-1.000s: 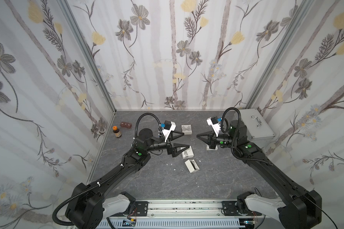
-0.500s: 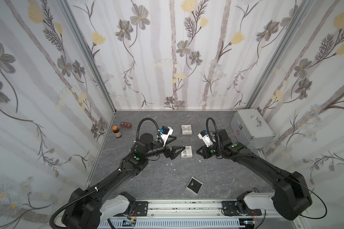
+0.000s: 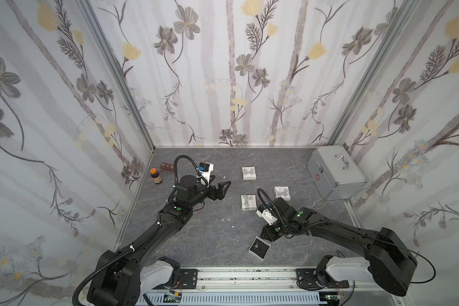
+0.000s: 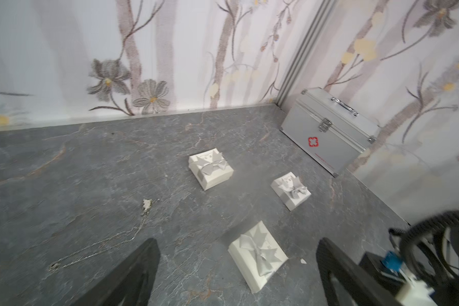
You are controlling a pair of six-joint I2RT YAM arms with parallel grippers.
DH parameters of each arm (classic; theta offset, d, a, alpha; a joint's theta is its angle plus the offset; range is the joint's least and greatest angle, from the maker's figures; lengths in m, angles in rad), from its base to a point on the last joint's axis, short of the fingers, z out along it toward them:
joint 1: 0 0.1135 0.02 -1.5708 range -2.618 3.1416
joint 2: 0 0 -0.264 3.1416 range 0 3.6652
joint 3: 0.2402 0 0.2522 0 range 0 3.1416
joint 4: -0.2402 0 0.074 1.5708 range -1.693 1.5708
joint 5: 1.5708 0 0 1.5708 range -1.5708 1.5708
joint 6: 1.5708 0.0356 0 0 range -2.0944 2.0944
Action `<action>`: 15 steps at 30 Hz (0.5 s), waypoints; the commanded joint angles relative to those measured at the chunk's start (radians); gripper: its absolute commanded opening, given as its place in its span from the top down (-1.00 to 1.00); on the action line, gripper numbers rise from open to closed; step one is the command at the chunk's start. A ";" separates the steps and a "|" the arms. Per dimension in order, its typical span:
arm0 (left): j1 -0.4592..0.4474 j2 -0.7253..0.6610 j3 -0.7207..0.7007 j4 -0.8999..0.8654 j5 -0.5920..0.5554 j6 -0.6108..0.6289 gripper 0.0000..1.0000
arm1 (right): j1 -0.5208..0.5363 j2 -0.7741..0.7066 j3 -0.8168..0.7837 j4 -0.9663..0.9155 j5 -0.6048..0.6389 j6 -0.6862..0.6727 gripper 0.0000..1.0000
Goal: Take the necklace out of the lift-off lid jewelry box
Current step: Move the jewelry box to the center of the board.
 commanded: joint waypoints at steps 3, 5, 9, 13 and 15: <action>0.032 -0.001 -0.006 0.057 -0.004 -0.049 -0.87 | 0.052 0.054 -0.009 0.063 0.068 0.059 0.58; 0.037 -0.013 -0.012 0.053 -0.002 -0.046 -0.87 | 0.063 0.085 -0.001 0.065 0.087 0.061 0.60; 0.042 -0.041 -0.030 0.050 -0.007 -0.044 -0.87 | 0.069 0.127 0.025 0.058 0.130 0.070 0.72; 0.043 -0.055 -0.047 0.049 -0.013 -0.043 -0.87 | 0.065 0.123 0.049 0.055 0.168 0.078 0.90; 0.043 -0.059 -0.050 0.046 -0.014 -0.039 -0.86 | 0.049 0.131 0.076 0.049 0.206 0.086 1.00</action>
